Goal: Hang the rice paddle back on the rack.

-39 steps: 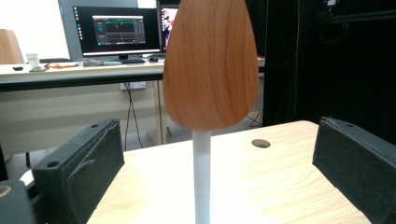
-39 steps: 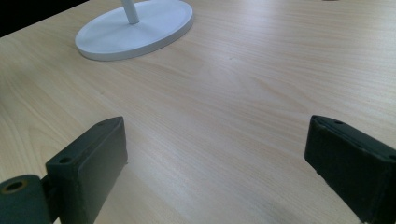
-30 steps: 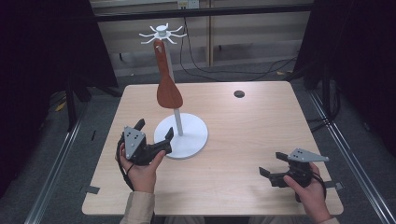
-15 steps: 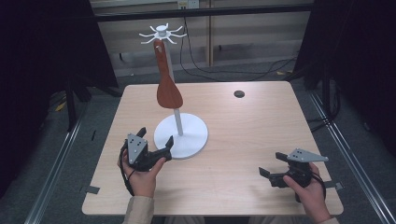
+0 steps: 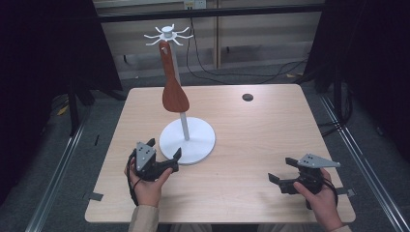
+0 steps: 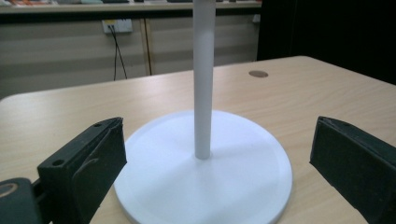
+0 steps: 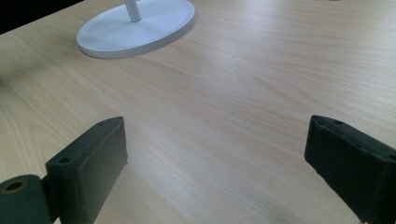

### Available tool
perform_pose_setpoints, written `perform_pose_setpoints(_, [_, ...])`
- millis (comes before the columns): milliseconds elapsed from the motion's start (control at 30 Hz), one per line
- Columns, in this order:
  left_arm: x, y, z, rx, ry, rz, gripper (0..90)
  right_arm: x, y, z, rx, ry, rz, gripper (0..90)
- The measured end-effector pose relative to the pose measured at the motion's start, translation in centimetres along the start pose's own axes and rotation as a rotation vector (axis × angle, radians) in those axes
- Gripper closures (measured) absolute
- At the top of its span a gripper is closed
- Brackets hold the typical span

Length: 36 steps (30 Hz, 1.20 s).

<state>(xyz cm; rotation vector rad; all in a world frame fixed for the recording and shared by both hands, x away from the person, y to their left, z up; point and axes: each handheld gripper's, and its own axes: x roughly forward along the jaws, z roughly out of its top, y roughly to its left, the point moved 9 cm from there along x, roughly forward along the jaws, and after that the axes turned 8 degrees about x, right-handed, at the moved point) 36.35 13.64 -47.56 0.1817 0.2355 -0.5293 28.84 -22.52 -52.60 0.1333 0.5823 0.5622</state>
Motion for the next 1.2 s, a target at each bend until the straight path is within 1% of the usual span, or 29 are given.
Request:
perform_pose_setpoints(33, [0.0,0.0,-0.2,0.006,0.012,-0.002,3.3,0.0,0.0,0.0,0.0,0.0,-0.001,5.5])
perform_pose_setpoints(67, [0.1,0.0,-0.4,-0.005,0.017,-0.007,3.3,0.0,0.1,0.0,0.0,0.0,0.0,5.4])
perform_pose_setpoints(200, [0.2,-0.1,-1.1,-0.007,0.05,-0.022,3.3,0.0,0.1,0.0,-0.004,0.0,0.002,5.5])
perform_pose_setpoints(267, [0.3,-0.1,-1.4,-0.018,0.061,-0.032,3.3,0.0,0.2,0.0,-0.004,0.0,0.002,5.4])
perform_pose_setpoints(333, [0.3,0.0,-1.7,-0.016,0.075,-0.026,3.3,0.0,0.2,0.1,-0.004,0.0,0.003,5.4])
perform_pose_setpoints(367, [0.3,0.0,-1.8,-0.025,0.079,-0.025,3.3,0.0,0.2,0.1,-0.004,0.0,0.003,5.4])
perform_pose_setpoints(533, [0.5,0.2,-2.6,-0.024,0.108,-0.026,3.3,0.0,0.2,0.1,-0.006,0.0,0.001,5.4])
perform_pose_setpoints(600, [0.6,0.2,-2.9,-0.031,0.121,-0.021,3.3,0.0,0.2,0.1,-0.008,0.0,0.001,5.4])
perform_pose_setpoints(633, [0.6,0.2,-3.0,-0.03,0.129,-0.024,3.3,0.0,0.2,0.1,-0.006,0.0,0.001,5.4])
perform_pose_setpoints(667, [0.7,0.2,-3.2,-0.04,0.134,-0.025,3.3,0.0,0.2,0.0,-0.007,0.0,0.001,5.5])
perform_pose_setpoints(900, [0.8,0.1,-4.0,-0.037,0.179,-0.032,3.3,0.0,0.3,0.0,-0.006,0.003,0.004,5.4])
perform_pose_setpoints(933, [0.8,0.0,-4.1,-0.042,0.185,-0.033,3.3,0.0,0.2,0.0,-0.013,0.005,0.002,5.4])
perform_pose_setpoints(1033, [0.8,0.1,-4.3,-0.042,0.198,-0.038,3.3,0.0,0.2,0.0,-0.008,0.001,0.004,5.5])
perform_pose_setpoints(1133, [0.8,0.1,-4.3,-0.045,0.198,-0.037,3.3,0.0,0.2,0.0,-0.009,0.001,0.004,5.5])
perform_pose_setpoints(1167, [0.8,0.0,-4.2,-0.055,0.197,-0.037,3.3,0.0,0.2,0.0,-0.009,0.001,0.003,5.5])
perform_pose_setpoints(1200, [0.8,0.0,-4.2,-0.053,0.195,-0.039,3.3,0.0,0.2,0.0,-0.011,0.002,0.004,5.5])
